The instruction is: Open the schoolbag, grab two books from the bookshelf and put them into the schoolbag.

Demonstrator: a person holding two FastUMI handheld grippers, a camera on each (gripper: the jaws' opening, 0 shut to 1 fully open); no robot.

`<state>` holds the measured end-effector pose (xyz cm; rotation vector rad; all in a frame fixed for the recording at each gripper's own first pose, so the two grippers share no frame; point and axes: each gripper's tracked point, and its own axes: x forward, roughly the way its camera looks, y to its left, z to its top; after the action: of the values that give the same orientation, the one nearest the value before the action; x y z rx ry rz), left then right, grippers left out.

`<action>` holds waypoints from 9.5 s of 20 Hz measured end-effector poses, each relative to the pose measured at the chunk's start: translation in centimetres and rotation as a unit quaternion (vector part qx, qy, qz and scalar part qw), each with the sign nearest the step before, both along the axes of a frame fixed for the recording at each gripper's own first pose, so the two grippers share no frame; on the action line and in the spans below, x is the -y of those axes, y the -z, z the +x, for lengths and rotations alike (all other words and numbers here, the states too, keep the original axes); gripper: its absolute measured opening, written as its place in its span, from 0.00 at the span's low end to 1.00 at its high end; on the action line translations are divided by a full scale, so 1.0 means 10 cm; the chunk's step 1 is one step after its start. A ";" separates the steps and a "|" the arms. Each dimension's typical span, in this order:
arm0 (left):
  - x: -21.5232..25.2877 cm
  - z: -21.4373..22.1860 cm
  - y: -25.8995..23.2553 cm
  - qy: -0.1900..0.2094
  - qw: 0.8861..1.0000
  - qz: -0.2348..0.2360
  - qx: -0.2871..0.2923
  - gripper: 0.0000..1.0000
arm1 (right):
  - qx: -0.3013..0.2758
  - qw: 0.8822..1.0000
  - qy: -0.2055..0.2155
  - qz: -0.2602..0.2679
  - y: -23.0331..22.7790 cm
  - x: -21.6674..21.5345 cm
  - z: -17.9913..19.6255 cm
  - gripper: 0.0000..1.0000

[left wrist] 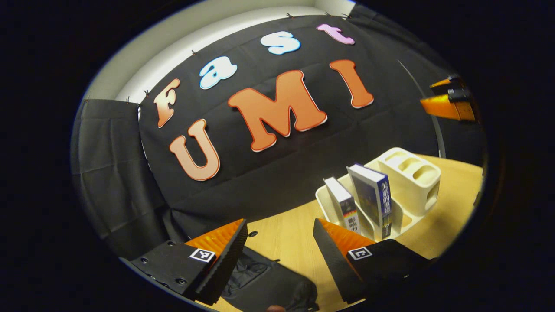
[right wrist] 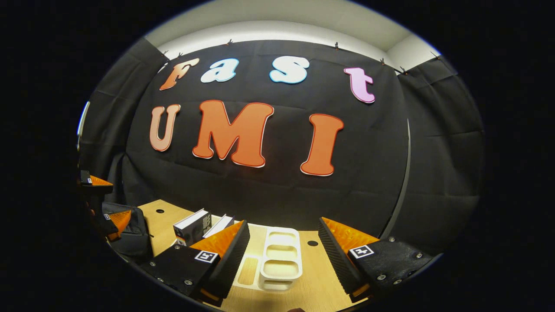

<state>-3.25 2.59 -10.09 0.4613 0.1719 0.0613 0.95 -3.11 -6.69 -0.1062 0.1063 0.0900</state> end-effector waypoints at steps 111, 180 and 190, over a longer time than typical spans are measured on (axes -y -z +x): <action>-2.04 0.56 0.77 0.178 0.867 -0.074 -0.460 0.05 | -0.634 0.769 -0.066 -0.040 1.59 -2.49 1.22 0.56; -1.68 0.28 0.55 0.279 0.848 -0.176 -0.414 0.04 | -0.515 0.710 -0.069 0.475 1.46 -4.11 -0.86 0.28; -1.64 0.36 0.66 0.256 0.852 -0.183 -0.417 0.04 | -0.530 0.709 -0.103 0.454 1.55 -4.35 -0.88 0.38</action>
<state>0.39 18.98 -16.73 0.1082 0.8959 -0.7048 -7.86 40.43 -22.16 0.9657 1.2024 0.4167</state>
